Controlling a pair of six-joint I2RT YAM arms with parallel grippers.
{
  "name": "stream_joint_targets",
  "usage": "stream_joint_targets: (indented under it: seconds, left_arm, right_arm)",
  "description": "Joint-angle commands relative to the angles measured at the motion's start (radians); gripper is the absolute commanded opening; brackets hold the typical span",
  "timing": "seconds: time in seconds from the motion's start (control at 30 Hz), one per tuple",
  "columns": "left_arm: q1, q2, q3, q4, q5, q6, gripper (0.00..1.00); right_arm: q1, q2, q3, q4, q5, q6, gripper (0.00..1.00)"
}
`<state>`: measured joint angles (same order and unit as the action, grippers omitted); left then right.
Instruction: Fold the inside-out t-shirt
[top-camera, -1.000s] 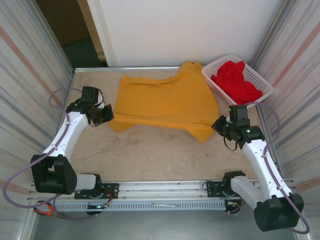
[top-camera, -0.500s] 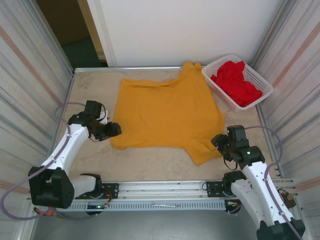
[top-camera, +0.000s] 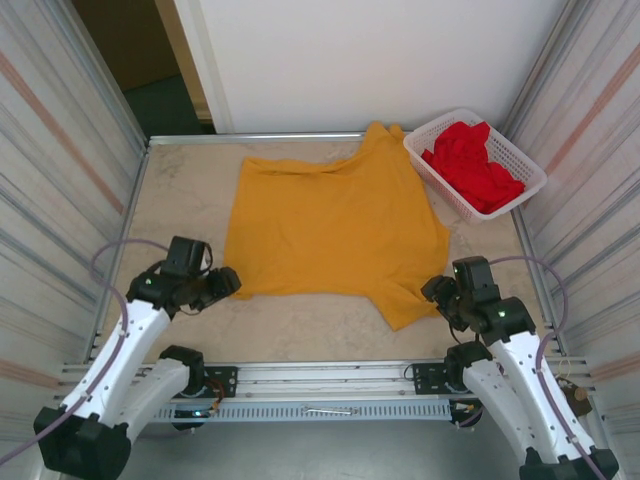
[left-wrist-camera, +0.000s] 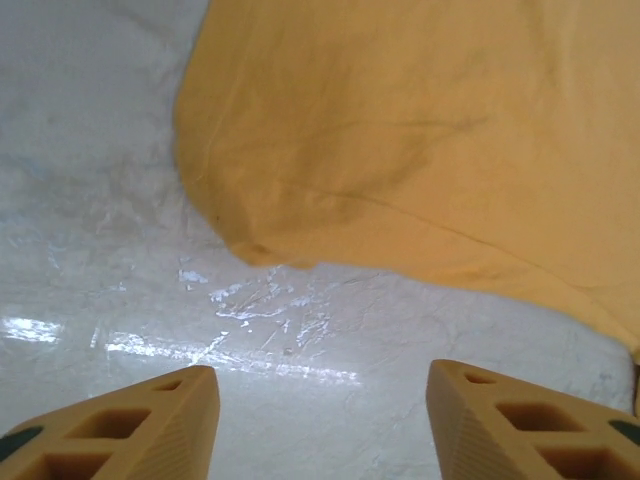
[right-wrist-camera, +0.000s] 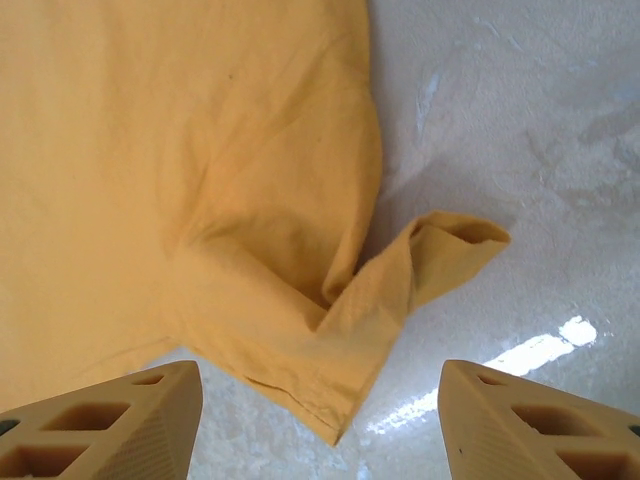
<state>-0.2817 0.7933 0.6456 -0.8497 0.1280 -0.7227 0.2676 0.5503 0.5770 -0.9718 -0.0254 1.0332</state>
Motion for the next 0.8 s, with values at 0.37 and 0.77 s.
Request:
stream_joint_targets:
  seconds: [0.37,0.77]
  left_arm:
    - [-0.083,0.024,-0.179,0.187,-0.037,-0.25,0.47]
    - [-0.105,0.087,-0.181,0.232,-0.05,-0.248,0.46]
  right_arm:
    - [0.161,0.098,-0.15,0.159,-0.114,0.099,0.6]
    - [0.438,0.272,-0.169,0.316,-0.032,0.253,0.61]
